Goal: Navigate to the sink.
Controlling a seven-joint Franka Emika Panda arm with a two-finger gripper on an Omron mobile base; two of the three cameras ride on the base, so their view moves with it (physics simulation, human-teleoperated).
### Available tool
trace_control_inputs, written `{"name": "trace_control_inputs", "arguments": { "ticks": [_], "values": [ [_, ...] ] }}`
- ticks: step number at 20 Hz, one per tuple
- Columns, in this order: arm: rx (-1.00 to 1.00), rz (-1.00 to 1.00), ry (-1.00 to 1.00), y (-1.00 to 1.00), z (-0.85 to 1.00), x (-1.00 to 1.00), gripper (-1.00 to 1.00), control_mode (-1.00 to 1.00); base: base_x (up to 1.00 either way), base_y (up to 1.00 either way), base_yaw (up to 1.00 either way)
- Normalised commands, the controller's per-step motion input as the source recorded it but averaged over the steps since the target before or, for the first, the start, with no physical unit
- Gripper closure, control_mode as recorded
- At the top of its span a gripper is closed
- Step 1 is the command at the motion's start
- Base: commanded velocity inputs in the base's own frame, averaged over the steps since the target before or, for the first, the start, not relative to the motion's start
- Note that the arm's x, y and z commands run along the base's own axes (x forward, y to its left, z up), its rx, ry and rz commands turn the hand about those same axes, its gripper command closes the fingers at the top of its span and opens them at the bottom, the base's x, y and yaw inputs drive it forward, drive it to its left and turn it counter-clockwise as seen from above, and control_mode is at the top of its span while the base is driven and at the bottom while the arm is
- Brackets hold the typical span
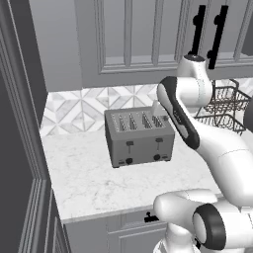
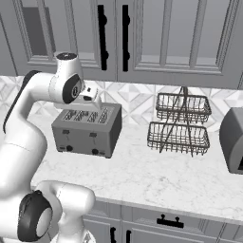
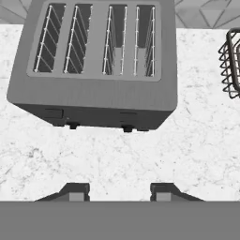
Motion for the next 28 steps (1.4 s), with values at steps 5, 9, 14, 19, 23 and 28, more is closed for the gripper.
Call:
{"name": "trace_control_inputs", "arguments": {
  "ticks": [5,9,14,19,23,28],
  "values": [
    [0.00,0.00,-0.04,0.00,0.00,-0.61,-1.00,-1.00,0.00,0.00,0.00],
    [0.00,-0.01,-0.13,-0.11,0.00,-1.00,-1.00,-1.00,0.00,0.00,0.00],
    [0.00,0.00,-0.02,-0.01,0.35,-0.99,-1.00,-1.00,0.00,0.00,0.00],
    [0.00,0.00,0.00,0.00,0.51,-0.56,-1.00,-1.00,0.00,0.00,0.00],
    [0.00,0.00,0.00,-0.05,0.52,-0.32,-1.00,-1.00,0.00,0.00,0.00],
    [0.00,0.00,0.01,-0.05,0.47,-0.30,-1.00,-1.00,0.00,0.00,0.00]
  ]
}}
